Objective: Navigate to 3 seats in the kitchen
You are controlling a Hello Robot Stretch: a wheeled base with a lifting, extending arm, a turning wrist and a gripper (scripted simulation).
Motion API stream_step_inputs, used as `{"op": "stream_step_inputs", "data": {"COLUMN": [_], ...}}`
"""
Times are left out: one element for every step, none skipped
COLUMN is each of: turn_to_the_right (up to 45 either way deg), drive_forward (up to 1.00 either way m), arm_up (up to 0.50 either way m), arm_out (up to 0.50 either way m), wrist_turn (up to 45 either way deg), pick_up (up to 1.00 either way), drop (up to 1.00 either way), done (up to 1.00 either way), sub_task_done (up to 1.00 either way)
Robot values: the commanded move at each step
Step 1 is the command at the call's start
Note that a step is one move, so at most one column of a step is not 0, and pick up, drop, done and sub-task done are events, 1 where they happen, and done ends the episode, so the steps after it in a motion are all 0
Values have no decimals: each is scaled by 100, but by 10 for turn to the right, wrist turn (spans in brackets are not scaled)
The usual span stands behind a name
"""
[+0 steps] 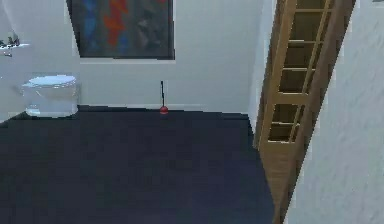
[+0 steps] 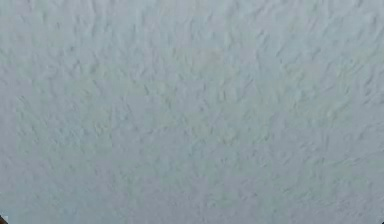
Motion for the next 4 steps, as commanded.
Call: {"op": "stream_step_inputs", "data": {"turn_to_the_right": [0, 150, 0, 450], "drive_forward": [85, 0, 70, 0], "arm_up": [0, 0, 0, 0], "arm_out": [0, 0, 0, 0], "wrist_turn": [0, 0, 0, 0], "pick_up": [0, 0, 0, 0], "drop": [0, 0, 0, 0], "done": [0, 0, 0, 0], "sub_task_done": [0, 0, 0, 0]}}
